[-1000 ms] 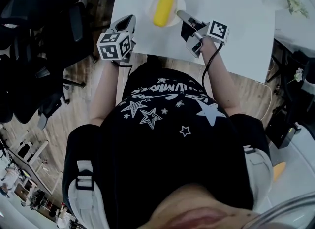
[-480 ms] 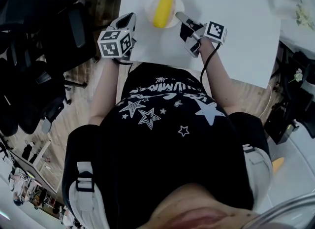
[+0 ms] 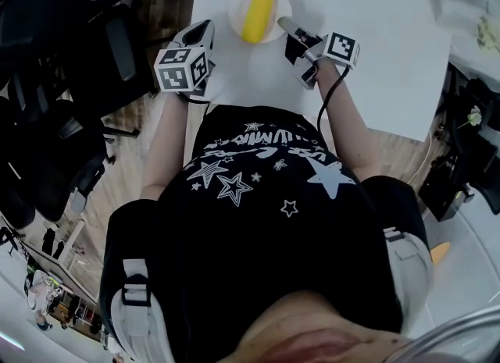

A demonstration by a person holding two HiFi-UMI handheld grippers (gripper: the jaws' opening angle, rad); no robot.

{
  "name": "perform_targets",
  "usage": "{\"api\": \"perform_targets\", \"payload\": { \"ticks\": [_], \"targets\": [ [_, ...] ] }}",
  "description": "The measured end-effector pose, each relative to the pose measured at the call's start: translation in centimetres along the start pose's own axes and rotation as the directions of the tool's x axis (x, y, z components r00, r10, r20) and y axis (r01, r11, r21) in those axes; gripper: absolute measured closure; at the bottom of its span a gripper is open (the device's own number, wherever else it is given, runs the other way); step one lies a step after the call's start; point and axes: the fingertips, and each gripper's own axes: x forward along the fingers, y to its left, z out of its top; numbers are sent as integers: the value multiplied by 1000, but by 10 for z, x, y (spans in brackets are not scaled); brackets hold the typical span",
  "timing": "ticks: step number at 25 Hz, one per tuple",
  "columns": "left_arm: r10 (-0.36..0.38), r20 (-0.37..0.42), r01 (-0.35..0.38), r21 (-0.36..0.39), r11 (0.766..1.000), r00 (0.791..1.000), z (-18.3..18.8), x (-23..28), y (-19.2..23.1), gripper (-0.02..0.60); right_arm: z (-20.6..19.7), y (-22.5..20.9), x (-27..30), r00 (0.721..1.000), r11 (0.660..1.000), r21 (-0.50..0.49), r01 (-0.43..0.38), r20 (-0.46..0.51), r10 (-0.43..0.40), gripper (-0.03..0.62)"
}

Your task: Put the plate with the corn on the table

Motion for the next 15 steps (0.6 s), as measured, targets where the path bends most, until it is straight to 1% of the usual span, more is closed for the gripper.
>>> {"api": "perform_targets", "payload": {
  "ticks": [5,8,12,15],
  "targets": [
    [-7,-18,7,-7,1000,1000,-5,8,3,577,1,-6,3,1000,999,39,10,13,-10,566],
    [-13,-21,13,-5,1000,1000,-7,10,2,577,3,-9,3,999,998,41,39,18,-40,567],
    [-21,-20,21,2,1000,1000,-6,11,-1,577,1,-9,5,998,995,80,63,19,-65,569],
    [-23,-22,23,1,1000,999,-6,11,-3,577,1,-10,5,996,993,86,81,27,-84,571]
  ]
}}
